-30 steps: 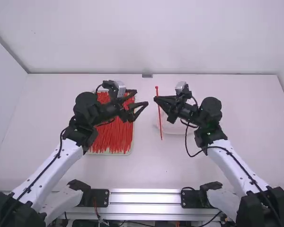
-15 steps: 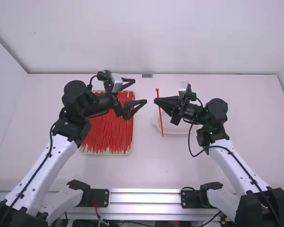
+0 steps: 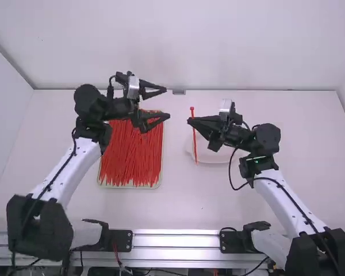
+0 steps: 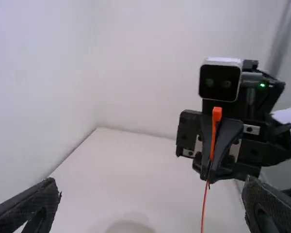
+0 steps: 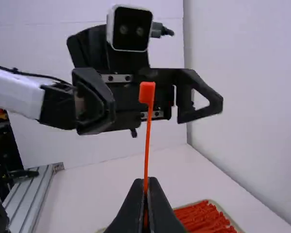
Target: Fasten the cable tie
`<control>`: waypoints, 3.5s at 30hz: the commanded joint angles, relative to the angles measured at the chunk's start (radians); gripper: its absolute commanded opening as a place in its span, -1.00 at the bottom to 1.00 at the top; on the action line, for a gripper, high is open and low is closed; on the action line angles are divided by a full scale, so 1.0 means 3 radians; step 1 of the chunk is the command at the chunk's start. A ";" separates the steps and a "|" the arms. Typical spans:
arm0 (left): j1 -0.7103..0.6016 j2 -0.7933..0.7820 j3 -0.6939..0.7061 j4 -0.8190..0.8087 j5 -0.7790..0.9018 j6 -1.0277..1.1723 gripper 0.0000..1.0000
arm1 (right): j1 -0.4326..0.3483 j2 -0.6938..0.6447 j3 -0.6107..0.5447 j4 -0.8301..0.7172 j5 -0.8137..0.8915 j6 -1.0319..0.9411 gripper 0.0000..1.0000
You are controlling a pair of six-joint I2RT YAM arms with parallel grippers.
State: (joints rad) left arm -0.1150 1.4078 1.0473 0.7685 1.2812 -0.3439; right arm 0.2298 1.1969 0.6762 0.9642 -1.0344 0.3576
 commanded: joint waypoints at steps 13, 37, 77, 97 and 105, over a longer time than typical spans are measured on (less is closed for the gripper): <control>-0.0315 0.0445 0.0607 0.0773 0.0477 -0.1133 0.82 | 0.0308 0.0023 0.0100 0.0164 0.0815 -0.0022 -1.00; -0.0585 0.0444 0.0647 0.0495 0.0355 -0.0900 0.22 | 0.0409 0.0023 0.0100 0.0341 0.0732 0.0042 -1.00; -0.0593 0.0445 0.0673 0.0496 0.0214 -0.0984 -0.96 | 0.0301 0.0023 0.0100 0.0317 0.0645 0.0042 -1.00; -0.0357 0.0444 0.0692 0.1148 0.0051 -0.1747 -0.96 | 0.0303 0.0023 0.0100 -0.0395 0.0645 -0.0174 0.07; -0.0220 0.0444 0.0806 0.1123 0.0027 -0.1957 -0.96 | 0.0303 0.0029 0.0100 -0.0640 0.0575 -0.0262 0.08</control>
State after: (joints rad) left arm -0.1875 1.5410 1.2522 1.0969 1.3033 -0.8944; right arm 0.3199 1.2015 0.6762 0.7719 -0.8387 0.2890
